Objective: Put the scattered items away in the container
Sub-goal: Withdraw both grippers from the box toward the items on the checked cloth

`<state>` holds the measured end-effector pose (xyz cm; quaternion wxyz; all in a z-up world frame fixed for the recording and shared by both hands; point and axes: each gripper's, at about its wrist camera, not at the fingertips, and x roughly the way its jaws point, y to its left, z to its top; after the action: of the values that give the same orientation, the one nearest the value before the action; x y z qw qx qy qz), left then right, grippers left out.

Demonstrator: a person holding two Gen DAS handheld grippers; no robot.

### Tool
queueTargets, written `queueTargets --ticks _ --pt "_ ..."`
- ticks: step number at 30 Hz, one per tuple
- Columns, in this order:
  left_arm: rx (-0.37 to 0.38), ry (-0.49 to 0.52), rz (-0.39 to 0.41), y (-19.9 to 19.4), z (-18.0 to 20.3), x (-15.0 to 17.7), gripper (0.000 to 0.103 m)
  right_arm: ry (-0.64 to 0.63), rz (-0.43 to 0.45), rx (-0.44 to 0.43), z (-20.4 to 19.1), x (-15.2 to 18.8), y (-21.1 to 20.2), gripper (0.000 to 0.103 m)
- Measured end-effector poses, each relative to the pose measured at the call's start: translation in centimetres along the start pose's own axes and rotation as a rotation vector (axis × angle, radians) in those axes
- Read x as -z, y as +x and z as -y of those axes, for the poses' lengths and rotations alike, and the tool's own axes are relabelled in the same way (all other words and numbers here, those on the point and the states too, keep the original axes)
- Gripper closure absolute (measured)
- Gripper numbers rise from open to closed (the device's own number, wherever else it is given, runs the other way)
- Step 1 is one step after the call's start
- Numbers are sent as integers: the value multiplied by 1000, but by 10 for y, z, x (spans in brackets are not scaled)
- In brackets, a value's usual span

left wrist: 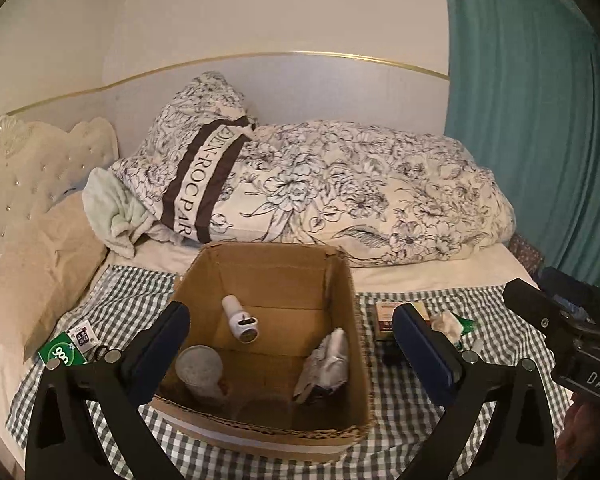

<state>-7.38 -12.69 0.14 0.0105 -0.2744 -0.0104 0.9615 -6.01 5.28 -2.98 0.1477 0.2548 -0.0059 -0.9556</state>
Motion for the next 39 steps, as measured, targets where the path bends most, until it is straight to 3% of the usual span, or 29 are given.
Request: queueTargets --ticks 11,28,39 --pt "32 24 4 -7 39 13 0 -21 7 43 32 14 -24 10" --pt "66 95 -10 3 106 28 0 92 -20 112 117 44 -39 8" --pt "88 151 -55 21 141 43 0 24 -66 150 136 50 -29 8"
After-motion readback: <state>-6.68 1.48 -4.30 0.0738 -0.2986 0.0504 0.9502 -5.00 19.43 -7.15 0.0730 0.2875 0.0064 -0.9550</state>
